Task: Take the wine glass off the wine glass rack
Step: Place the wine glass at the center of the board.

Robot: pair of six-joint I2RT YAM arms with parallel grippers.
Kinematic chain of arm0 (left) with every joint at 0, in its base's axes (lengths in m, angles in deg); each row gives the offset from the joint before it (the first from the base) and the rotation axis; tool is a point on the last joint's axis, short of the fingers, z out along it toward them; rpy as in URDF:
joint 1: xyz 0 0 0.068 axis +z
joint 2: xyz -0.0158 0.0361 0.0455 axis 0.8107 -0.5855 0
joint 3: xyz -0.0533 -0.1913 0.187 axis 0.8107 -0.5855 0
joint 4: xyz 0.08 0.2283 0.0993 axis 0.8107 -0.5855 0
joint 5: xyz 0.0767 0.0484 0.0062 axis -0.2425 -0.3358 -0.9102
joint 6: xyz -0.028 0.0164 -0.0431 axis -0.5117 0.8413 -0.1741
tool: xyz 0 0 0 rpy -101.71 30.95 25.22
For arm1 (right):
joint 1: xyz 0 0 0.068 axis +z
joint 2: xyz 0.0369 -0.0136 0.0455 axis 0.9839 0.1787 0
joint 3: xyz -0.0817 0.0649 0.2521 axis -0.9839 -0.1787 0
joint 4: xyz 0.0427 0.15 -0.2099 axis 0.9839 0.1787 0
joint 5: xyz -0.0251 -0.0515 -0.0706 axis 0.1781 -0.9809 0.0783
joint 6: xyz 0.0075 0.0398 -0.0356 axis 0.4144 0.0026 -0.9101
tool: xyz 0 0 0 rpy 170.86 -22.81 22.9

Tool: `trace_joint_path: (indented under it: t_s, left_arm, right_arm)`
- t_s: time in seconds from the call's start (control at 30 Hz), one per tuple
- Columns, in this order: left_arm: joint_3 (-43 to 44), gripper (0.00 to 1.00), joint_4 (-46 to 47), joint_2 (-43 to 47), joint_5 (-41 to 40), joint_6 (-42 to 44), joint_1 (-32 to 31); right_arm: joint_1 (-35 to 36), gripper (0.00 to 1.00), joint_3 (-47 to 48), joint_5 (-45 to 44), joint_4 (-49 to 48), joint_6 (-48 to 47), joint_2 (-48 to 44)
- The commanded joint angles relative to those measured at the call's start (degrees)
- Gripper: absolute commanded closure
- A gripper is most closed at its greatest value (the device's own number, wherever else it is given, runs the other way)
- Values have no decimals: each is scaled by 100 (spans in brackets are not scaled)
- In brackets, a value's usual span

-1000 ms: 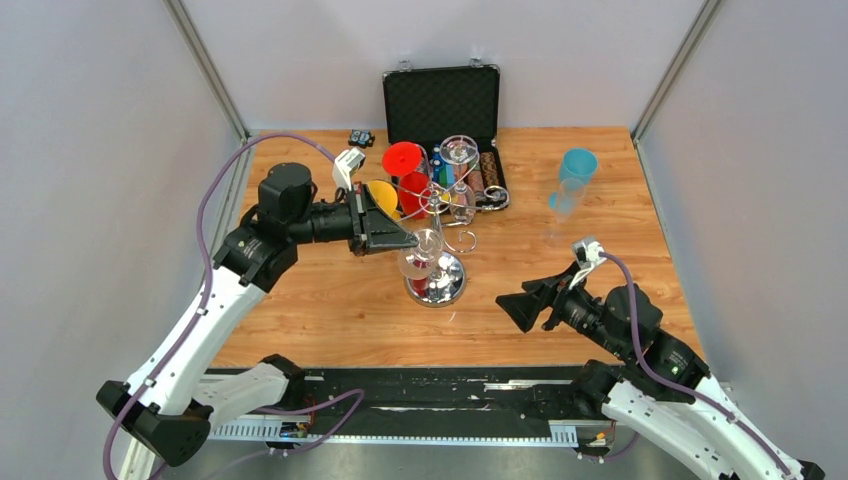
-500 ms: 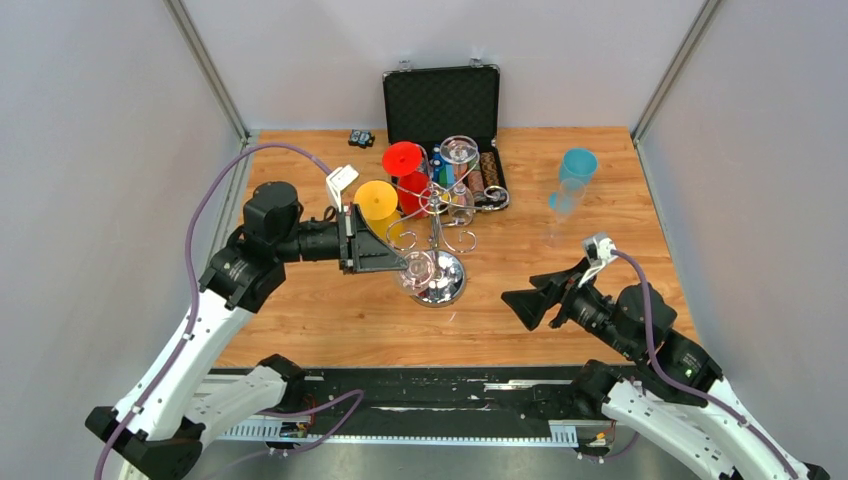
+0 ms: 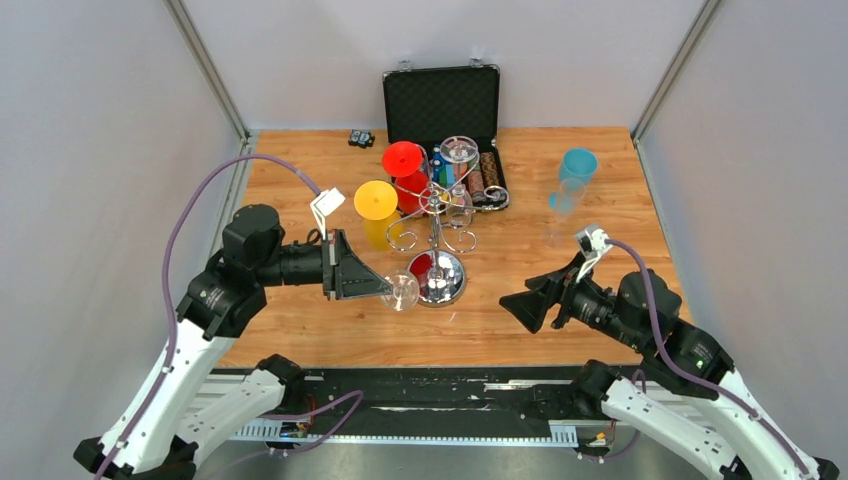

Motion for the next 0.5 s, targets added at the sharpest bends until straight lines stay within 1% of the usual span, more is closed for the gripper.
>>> trace_joint_path:
  t_s: [0.0,0.13,0.3,0.47]
  left_arm:
    - [113,100,-67,361,-134,765,-28]
    - [58,100,12,604,-362,1090,-25]
    - [190,100,32,751,-359,1536,-19]
    - [475,100,-129,871,-377,2097,-26]
  right_arm:
    - [-9,19,730,763,345,-53,485]
    - [-12,21,1283,1250,635,98,1120]
    - [-12,23,1702,1426,653,452,1430]
    - [-2,24,2097,1946,510,828,1834]
